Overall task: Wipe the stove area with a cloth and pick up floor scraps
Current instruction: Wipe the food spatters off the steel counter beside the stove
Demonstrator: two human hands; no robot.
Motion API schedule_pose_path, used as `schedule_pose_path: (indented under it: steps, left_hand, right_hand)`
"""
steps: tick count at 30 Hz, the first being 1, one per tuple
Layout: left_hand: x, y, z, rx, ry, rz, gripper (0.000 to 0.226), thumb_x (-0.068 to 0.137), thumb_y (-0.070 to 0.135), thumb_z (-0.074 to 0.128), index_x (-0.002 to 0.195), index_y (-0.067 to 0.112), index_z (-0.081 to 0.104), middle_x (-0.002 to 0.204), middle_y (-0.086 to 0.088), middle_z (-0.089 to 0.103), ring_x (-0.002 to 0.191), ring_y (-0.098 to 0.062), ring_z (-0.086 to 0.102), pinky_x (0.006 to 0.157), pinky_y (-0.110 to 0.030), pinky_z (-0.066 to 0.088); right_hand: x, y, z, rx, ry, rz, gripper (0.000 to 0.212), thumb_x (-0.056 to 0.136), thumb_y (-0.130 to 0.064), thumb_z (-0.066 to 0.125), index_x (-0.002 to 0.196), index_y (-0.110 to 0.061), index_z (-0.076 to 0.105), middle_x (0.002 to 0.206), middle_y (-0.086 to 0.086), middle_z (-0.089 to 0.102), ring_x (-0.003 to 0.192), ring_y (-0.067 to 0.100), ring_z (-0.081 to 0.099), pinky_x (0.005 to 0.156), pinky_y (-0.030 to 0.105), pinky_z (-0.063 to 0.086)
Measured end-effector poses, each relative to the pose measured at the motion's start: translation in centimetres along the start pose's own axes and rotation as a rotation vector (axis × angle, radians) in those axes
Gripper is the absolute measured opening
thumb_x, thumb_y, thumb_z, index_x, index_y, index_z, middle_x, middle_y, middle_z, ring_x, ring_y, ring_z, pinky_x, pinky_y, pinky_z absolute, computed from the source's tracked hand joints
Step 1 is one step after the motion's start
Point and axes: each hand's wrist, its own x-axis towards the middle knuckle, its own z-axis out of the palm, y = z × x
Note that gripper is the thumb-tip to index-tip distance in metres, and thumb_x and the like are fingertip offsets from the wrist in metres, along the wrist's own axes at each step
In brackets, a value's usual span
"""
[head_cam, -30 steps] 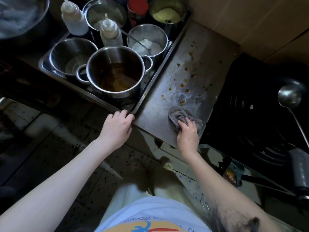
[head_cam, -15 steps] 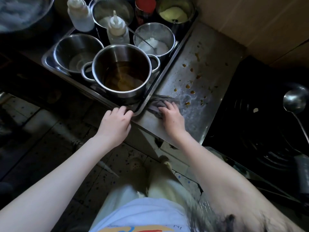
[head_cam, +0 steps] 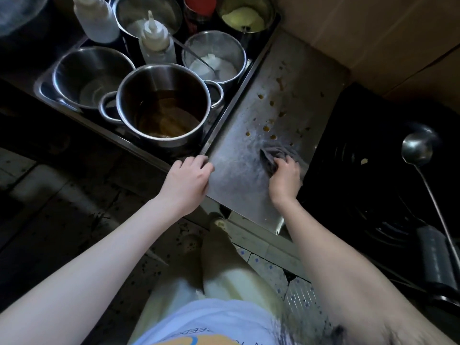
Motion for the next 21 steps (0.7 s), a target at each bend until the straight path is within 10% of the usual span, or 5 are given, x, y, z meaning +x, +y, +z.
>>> schedule_pose_path:
  steps: [12, 21]
  left_hand:
    - [1.1, 0.4, 0.2, -0.021, -0.004, -0.064, 0.03, 0.082, 0.017, 0.065, 0.111, 0.01, 0.061, 0.123, -0.014, 0.059, 0.106, -0.034, 0.059, 0.079, -0.045, 0.049]
    - [4.2, 2.4, 0.3, -0.026, -0.027, -0.04, 0.03, 0.09, 0.019, 0.053, 0.119, 0.014, 0.055, 0.136, -0.009, 0.049, 0.121, -0.03, 0.048, 0.09, -0.04, 0.041]
  right_hand:
    - [3.7, -8.4, 1.3, 0.019, -0.274, -0.476, 0.043, 0.09, 0.001, 0.048, 0.13, -0.014, 0.052, 0.152, 0.013, 0.031, 0.142, 0.035, 0.021, 0.105, 0.05, 0.036]
    - [5.3, -0.1, -0.8, 0.124, -0.053, -0.226, 0.033, 0.092, -0.004, 0.049, 0.12, -0.014, 0.063, 0.144, 0.007, 0.045, 0.137, 0.027, 0.035, 0.106, 0.039, 0.039]
